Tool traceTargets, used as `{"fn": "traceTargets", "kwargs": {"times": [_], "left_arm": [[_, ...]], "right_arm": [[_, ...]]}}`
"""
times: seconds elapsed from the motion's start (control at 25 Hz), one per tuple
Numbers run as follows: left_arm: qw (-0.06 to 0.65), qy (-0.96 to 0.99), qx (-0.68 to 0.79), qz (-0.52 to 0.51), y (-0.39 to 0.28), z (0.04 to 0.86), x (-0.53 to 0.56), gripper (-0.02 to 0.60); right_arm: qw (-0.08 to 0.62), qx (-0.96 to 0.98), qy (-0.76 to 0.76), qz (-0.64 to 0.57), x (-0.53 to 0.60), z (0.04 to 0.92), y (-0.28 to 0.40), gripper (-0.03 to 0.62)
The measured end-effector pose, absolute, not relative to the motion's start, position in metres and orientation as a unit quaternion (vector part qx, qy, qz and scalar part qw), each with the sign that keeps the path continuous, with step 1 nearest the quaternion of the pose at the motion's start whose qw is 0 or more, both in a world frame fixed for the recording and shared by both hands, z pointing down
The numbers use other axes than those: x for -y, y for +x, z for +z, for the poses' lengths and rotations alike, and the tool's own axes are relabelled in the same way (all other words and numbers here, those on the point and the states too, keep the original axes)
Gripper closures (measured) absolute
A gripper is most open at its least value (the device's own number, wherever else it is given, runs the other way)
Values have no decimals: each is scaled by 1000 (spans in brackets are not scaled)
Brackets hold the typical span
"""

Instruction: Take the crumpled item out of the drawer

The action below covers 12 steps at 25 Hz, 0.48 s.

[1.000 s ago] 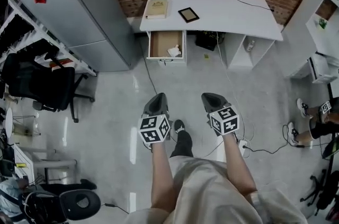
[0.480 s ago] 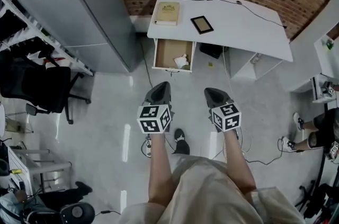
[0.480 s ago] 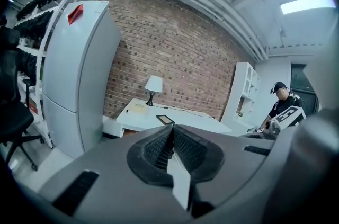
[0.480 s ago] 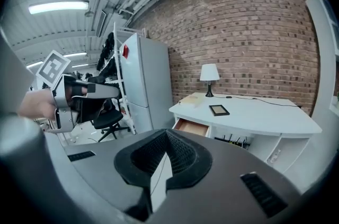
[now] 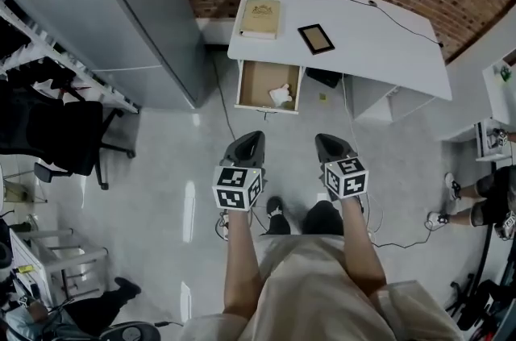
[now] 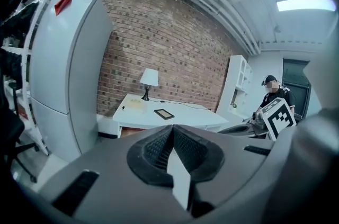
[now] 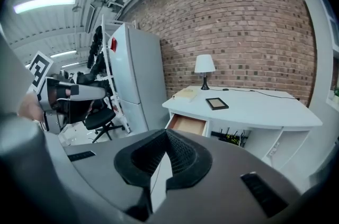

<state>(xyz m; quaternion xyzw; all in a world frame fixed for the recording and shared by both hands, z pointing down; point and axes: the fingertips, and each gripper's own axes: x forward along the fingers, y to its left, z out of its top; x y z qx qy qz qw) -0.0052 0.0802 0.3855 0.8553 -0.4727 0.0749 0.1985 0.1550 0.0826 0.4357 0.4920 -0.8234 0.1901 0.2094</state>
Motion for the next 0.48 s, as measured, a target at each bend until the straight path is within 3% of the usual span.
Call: {"fn": "traceTargets", "kwargs": {"times": [0.28,0.48], "left_arm": [[217,838,496,76,-26,403,-64,565],[226,819,522,77,-35,418,-44,565]], "right_arm": [[226,833,471,185,-53,446,145,569],[280,848,428,144,-29,467,129,569]]}}
